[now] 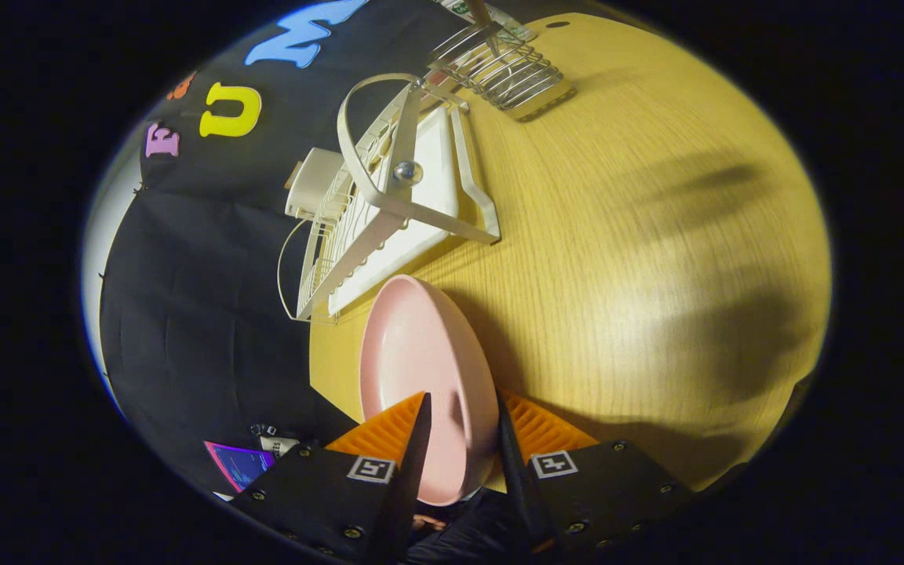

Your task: Take the plate from the dish rack, then take the spoon from the basket and place it into the plate.

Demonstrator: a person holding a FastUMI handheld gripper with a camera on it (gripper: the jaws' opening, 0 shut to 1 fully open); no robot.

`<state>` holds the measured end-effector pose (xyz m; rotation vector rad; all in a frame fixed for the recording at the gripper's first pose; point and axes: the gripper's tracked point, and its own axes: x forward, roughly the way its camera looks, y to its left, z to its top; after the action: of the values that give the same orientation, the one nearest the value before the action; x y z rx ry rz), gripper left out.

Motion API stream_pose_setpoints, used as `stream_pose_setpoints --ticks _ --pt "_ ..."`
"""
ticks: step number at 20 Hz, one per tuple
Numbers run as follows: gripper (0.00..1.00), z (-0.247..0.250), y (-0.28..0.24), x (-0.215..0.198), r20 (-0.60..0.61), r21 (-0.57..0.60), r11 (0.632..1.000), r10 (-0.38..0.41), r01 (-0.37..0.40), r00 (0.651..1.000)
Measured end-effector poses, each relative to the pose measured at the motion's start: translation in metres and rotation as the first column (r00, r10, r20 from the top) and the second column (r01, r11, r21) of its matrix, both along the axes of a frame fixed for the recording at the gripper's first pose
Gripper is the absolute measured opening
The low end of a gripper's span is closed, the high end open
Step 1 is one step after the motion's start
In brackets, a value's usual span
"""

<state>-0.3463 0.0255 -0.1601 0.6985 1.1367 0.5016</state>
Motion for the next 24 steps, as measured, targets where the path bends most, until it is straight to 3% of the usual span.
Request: stream_pose_setpoints --ticks 3,6,10,15,18,24 --pt "0.49 0.019 -0.022 0.007 0.057 -0.012 0.999 -0.048 0.049 0.997" --pt "0.49 0.044 -0.059 0.037 0.202 -0.075 0.986 -0.132 0.150 0.970" --pt "0.48 0.088 -0.106 0.085 0.370 -0.072 0.938 -0.291 0.340 0.882" --pt "0.49 0.126 -0.141 0.134 0.530 -0.050 0.875 -0.385 0.481 0.755" --pt "0.48 0.147 -0.155 0.160 0.597 -0.044 0.845 -0.406 0.533 0.692" --pt "0.48 0.146 -0.152 0.208 0.604 -0.022 0.827 -0.437 0.562 0.667"
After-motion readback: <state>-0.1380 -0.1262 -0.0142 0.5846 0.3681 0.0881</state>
